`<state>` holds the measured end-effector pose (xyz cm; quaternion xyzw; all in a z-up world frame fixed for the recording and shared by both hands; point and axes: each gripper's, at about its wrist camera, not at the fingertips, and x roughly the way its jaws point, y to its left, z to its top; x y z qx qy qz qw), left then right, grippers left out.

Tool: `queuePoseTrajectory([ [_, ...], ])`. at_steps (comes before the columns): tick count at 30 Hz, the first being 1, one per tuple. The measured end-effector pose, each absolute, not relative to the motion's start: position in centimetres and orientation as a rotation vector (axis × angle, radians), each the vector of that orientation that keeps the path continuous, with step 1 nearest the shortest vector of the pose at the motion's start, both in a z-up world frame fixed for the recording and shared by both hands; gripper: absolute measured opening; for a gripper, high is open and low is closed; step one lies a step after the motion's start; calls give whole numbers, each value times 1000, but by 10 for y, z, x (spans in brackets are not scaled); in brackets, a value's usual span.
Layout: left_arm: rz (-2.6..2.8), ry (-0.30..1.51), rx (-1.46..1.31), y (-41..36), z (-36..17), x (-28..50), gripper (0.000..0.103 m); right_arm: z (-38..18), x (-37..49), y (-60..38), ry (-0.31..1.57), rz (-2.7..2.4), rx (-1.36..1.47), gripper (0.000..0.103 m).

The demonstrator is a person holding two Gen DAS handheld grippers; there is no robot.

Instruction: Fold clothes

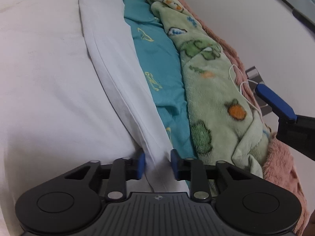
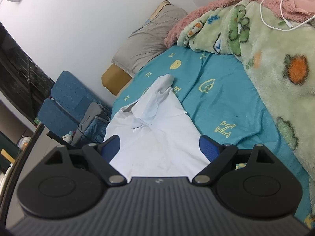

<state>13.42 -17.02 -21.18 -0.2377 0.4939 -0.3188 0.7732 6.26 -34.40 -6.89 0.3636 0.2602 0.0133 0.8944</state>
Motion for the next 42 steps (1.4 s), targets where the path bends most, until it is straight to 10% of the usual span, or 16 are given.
queuePoseTrajectory([
  [3, -689, 1089, -501, -169, -209, 134, 3, -69, 61, -348, 539, 20, 761, 89],
  [26, -508, 1211, -444, -54, -178, 123, 2, -73, 61, -359, 564, -59, 784, 89],
  [29, -510, 1189, -399, -49, -179, 122, 10, -70, 62, -354, 563, -55, 746, 89],
  [34, -468, 1099, -390, -39, -164, 155, 63, -65, 63, -346, 562, -49, 684, 89],
  [42, -262, 925, -463, -31, -168, 299, 69, -71, 85, -335, 597, -44, 637, 89],
])
